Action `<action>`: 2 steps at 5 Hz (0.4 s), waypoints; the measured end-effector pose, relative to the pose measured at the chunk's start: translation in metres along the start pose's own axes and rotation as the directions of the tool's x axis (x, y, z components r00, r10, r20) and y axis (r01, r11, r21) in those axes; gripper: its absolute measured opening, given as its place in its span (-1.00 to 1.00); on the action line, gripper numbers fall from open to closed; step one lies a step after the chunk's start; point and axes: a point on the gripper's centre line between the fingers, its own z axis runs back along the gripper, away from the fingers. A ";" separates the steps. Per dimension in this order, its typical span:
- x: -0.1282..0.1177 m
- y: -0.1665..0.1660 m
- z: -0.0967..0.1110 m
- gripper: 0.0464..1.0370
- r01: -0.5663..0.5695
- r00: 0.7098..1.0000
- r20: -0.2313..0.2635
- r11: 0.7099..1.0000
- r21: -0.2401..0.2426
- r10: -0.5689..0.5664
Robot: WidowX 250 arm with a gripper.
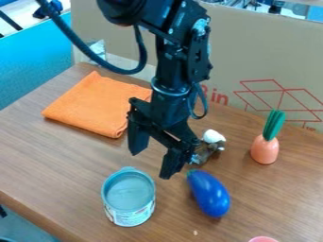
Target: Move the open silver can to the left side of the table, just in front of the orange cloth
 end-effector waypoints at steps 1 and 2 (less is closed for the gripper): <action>-0.007 -0.004 -0.008 0.93 -0.001 1.000 -0.013 1.000 0.012 0.001; -0.021 -0.013 -0.020 0.93 0.010 0.999 -0.048 1.000 0.029 -0.009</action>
